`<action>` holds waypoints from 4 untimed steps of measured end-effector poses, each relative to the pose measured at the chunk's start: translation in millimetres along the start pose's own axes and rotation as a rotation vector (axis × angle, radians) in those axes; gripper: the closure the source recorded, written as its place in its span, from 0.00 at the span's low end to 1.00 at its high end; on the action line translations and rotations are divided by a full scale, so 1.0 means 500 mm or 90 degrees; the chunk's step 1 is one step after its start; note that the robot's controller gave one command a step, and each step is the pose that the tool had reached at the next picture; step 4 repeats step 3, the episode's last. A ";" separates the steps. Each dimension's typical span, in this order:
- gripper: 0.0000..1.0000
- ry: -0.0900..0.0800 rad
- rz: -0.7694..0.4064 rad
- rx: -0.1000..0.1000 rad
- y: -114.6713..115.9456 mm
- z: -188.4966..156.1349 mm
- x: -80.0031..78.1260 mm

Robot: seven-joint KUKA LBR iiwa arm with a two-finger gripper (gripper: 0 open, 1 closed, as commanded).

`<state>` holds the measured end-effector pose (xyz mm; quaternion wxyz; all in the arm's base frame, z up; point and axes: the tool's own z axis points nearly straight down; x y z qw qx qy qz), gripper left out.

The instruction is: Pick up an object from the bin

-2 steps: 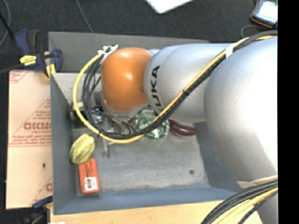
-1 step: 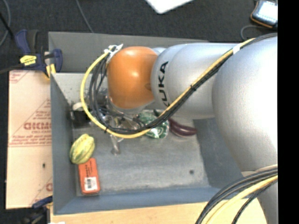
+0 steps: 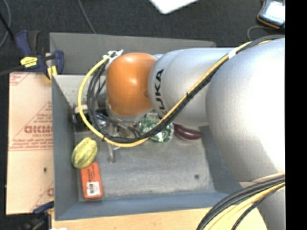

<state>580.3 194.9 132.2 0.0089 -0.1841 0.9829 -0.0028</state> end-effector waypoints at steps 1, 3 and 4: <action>0.00 -0.001 0.121 -0.001 0.014 0.033 -0.009; 0.00 -0.005 -0.153 0.000 0.046 0.109 -0.033; 0.00 -0.005 -0.153 0.000 0.046 0.109 -0.033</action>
Offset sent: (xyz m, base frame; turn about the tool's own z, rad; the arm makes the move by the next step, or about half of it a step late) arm -0.0106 0.0335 -0.0622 -0.3649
